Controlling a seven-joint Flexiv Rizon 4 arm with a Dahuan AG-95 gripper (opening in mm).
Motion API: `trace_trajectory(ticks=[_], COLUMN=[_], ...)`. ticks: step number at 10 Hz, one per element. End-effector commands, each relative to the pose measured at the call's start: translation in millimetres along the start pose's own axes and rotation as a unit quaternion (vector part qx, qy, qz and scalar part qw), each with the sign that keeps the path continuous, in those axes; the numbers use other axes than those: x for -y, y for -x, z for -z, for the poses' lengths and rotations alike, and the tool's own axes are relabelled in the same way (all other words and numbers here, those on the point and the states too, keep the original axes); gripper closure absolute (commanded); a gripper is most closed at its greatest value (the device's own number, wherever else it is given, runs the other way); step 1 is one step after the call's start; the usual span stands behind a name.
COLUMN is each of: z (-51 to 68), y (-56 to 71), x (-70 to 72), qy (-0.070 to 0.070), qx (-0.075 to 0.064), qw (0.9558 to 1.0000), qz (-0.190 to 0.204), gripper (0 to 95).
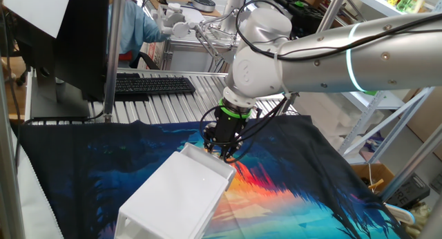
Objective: Grasp the handle and close the drawer
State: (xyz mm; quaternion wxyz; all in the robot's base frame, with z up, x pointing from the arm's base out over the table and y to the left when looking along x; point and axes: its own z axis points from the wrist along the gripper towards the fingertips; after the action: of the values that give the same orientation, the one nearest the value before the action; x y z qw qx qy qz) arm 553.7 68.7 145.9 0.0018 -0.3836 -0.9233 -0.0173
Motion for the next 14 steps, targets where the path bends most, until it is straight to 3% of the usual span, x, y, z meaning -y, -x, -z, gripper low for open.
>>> trace_trajectory(ticks=[1,14], z=[0.1,-0.1], y=[-0.4,-8.0], x=[-0.1,4.9], qy=[0.000,0.001], qx=[-0.002,-0.006], qw=[1.0000,1.0000], qz=[0.000,0.000], gripper=[95.0,95.0])
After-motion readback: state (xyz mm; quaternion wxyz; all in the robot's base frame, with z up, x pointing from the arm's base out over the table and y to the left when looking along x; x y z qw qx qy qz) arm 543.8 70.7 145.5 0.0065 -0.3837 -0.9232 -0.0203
